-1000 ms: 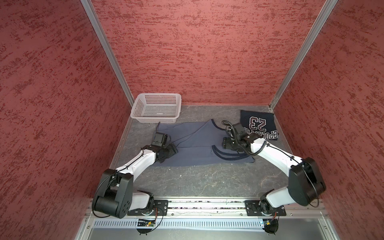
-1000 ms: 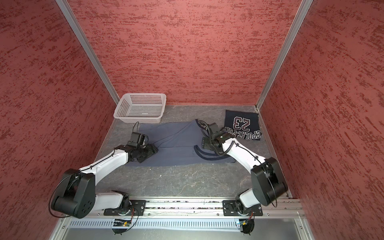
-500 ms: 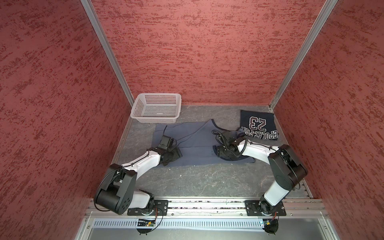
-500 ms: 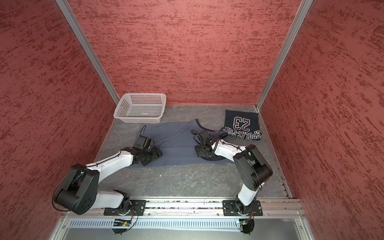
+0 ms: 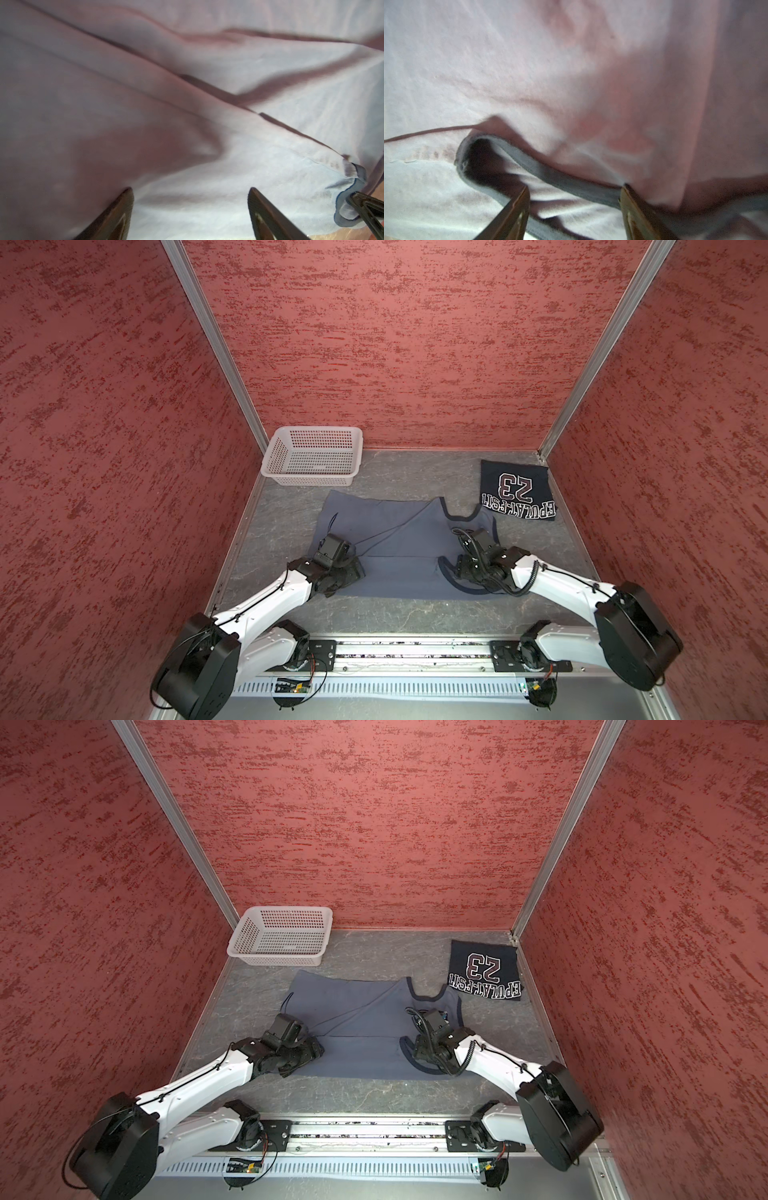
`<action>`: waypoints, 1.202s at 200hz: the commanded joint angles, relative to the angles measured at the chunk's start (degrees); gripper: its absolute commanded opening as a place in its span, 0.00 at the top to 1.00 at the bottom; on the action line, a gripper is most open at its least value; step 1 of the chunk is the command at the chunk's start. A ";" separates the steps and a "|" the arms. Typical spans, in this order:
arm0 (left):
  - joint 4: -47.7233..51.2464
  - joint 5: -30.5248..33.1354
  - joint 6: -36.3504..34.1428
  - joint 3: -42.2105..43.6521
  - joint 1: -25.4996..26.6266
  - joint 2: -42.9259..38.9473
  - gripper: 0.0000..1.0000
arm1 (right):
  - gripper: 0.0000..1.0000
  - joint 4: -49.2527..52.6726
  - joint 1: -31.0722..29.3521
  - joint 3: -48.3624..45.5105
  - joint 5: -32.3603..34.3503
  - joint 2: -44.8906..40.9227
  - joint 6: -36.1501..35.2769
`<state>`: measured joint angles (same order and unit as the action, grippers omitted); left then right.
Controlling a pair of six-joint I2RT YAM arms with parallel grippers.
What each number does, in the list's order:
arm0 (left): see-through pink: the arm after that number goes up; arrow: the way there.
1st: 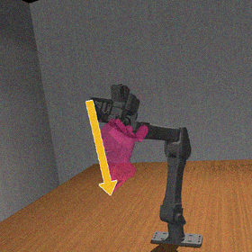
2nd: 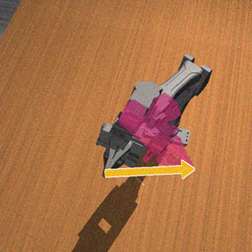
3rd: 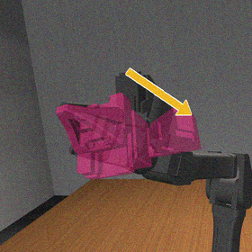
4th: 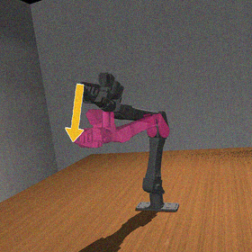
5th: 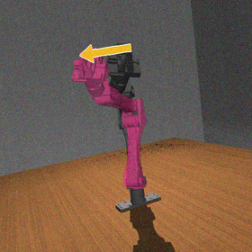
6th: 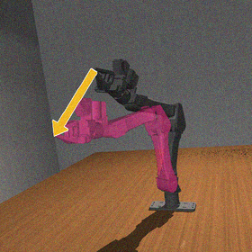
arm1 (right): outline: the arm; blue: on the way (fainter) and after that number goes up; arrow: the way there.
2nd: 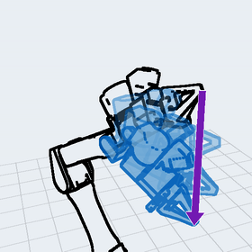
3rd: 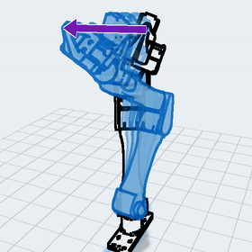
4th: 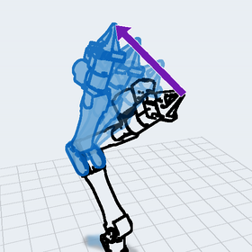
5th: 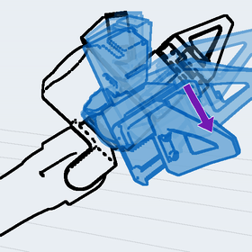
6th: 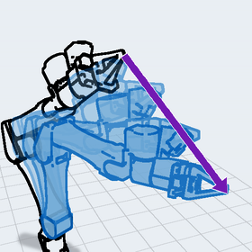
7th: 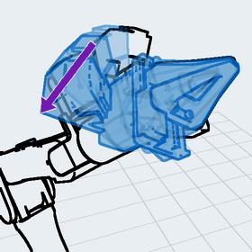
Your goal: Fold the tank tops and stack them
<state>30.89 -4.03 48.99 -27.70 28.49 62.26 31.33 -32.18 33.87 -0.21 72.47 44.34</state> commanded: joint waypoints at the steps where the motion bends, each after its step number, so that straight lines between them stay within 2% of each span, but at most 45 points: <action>1: 3.33 2.62 -3.01 -5.52 -1.51 0.44 0.13 | 0.27 7.09 0.90 5.74 5.13 0.22 -1.60; 18: 1.37 0.72 -7.23 -11.45 -8.94 3.00 0.14 | 0.26 7.46 4.12 12.71 7.24 2.71 -5.63; 41: -6.48 -1.12 -10.22 -15.58 -17.82 6.69 0.15 | 0.26 1.30 8.74 18.36 4.81 5.40 -10.30; 68: -18.82 -3.13 -11.62 -17.83 -23.49 14.77 0.17 | 0.27 -3.94 11.13 25.24 2.26 10.48 -13.79; 88: -25.01 -6.96 -12.04 -20.47 -26.78 22.11 0.24 | 0.26 -6.48 11.72 29.30 0.53 15.97 -15.00; 117: -27.08 -9.49 -13.78 -25.76 -26.44 30.21 0.28 | 0.27 -8.51 12.34 34.47 -1.99 22.88 -16.15; 158: -22.49 -6.88 -14.41 -31.24 -23.04 36.70 0.28 | 0.28 -10.92 13.08 40.02 -4.12 31.69 -17.08; 216: -22.17 -4.32 -10.20 -24.66 -21.29 36.67 0.26 | 0.33 -10.05 15.40 48.42 -4.62 42.23 -18.41; 240: -20.24 -3.26 -9.14 -22.78 -21.25 36.01 0.24 | 0.39 -8.74 15.41 52.47 -5.81 46.41 -19.72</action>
<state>8.51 -9.45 38.17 -51.99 7.14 98.80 22.09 -16.91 82.41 -4.54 115.90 26.63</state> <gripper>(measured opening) 0.753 0.642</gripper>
